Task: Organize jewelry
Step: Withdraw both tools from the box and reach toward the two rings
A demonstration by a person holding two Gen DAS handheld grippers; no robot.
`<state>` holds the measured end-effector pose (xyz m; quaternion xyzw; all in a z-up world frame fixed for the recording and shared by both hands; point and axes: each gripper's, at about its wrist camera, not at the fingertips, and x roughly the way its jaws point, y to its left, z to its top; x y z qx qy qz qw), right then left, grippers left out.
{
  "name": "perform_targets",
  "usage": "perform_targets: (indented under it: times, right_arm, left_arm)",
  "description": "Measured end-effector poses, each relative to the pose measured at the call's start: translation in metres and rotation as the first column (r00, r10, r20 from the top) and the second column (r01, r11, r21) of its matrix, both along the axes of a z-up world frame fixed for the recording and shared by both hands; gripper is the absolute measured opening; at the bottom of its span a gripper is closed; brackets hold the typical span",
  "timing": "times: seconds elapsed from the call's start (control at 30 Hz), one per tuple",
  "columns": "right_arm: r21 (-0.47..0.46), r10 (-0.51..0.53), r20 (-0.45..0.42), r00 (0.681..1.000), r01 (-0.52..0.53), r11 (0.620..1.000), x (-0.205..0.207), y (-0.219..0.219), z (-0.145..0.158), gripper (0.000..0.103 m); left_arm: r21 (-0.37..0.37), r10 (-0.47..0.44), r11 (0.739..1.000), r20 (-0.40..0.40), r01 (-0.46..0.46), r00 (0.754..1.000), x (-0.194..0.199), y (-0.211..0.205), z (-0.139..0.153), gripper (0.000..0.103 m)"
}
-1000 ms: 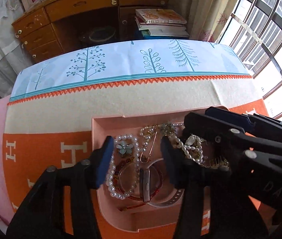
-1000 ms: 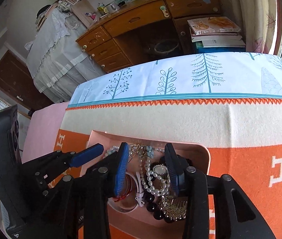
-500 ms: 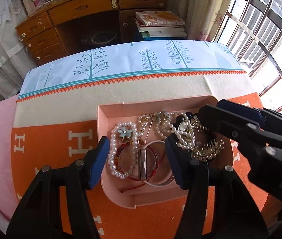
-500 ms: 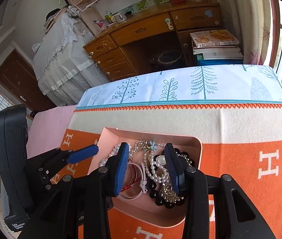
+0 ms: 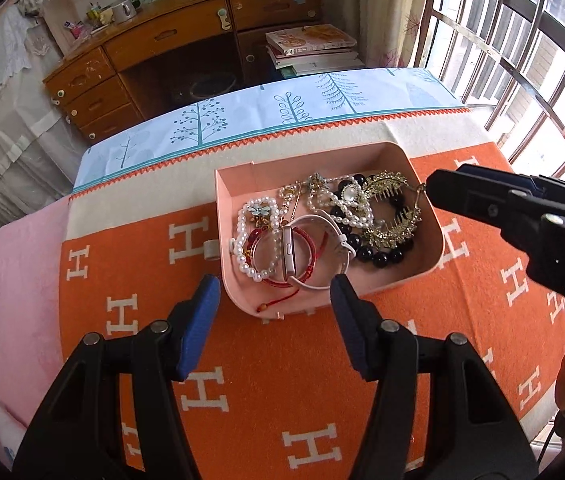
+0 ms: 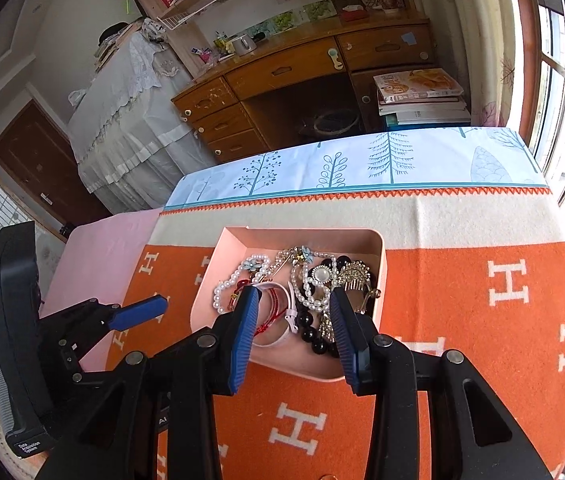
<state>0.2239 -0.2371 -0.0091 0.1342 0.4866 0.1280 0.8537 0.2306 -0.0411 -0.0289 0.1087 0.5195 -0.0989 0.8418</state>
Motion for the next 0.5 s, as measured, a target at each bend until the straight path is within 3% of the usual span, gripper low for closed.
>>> perform_targets:
  times: [0.37, 0.5]
  right_arm:
    - [-0.089, 0.004, 0.132, 0.991, 0.008, 0.996, -0.080, -0.008, 0.056, 0.038]
    - [-0.086, -0.003, 0.153, 0.988, 0.016, 0.996, -0.112, -0.011, 0.063, 0.054]
  left_arm:
    - [-0.079, -0.010, 0.997, 0.103, 0.018, 0.995, -0.064, 0.006, 0.050, 0.055]
    - [-0.111, -0.023, 0.993, 0.109, 0.035, 0.994, -0.092, 0.007, 0.051, 0.055]
